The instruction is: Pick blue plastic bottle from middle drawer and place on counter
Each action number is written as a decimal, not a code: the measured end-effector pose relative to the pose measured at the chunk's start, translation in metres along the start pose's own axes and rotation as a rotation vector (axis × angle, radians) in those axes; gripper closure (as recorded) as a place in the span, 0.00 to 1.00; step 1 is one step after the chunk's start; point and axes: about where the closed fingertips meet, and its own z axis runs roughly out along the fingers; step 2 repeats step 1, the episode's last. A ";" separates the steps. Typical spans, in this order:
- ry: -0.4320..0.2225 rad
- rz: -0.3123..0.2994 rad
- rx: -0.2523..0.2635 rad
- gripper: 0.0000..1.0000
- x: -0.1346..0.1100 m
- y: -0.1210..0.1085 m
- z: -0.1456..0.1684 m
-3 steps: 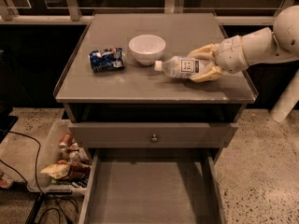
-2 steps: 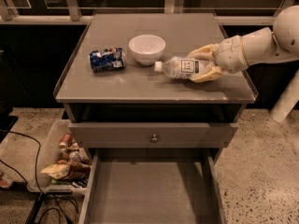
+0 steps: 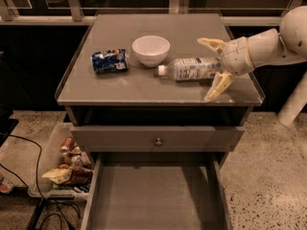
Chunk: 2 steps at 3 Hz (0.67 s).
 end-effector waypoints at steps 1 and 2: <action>0.000 0.000 0.000 0.00 0.000 0.000 0.000; 0.000 0.000 0.000 0.00 0.000 0.000 0.000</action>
Offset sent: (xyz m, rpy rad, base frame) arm 0.0000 0.0000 0.0000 0.0000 0.0000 0.0000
